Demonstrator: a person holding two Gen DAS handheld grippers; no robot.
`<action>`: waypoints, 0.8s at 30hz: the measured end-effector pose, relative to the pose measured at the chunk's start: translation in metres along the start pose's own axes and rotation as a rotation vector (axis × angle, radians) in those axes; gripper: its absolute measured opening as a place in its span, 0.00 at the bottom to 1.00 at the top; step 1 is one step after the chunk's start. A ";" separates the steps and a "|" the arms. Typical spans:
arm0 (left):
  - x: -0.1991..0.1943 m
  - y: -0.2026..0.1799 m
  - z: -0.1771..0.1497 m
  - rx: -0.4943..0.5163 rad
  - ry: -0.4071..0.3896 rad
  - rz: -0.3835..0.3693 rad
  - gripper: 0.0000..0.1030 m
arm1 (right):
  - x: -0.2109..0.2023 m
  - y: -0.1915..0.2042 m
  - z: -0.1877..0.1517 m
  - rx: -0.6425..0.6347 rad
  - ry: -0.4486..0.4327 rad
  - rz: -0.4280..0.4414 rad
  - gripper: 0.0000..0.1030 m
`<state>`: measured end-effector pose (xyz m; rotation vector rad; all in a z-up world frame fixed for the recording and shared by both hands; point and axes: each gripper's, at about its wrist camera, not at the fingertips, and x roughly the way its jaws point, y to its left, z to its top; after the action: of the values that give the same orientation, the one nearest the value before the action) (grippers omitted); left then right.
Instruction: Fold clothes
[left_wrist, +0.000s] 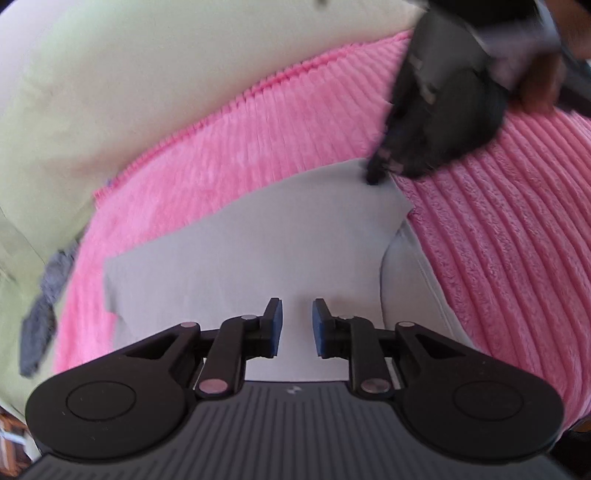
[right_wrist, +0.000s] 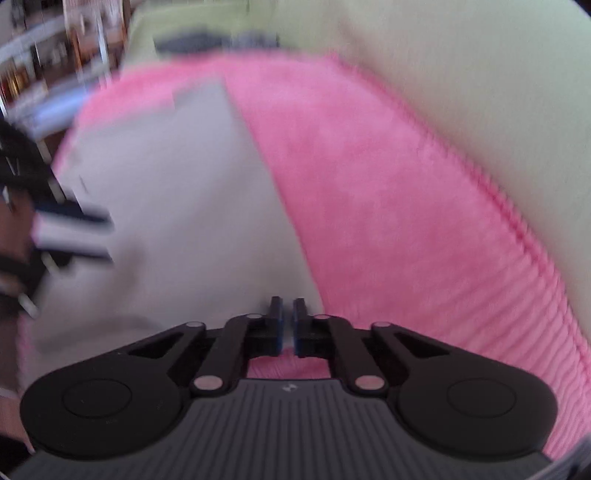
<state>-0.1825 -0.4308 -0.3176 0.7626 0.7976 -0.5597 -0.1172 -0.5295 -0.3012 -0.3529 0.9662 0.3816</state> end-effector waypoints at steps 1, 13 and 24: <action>-0.001 -0.001 0.000 0.000 0.000 0.006 0.25 | -0.007 -0.001 0.001 0.011 -0.019 0.006 0.00; -0.028 -0.041 -0.005 -0.376 0.227 0.034 0.25 | -0.025 -0.018 0.013 -0.286 -0.033 0.141 0.18; -0.064 -0.105 0.000 -0.654 0.369 0.113 0.39 | -0.053 0.001 -0.008 -0.700 -0.044 0.389 0.34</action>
<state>-0.2929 -0.4842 -0.3077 0.2984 1.1889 -0.0320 -0.1509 -0.5402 -0.2605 -0.7874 0.8326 1.0867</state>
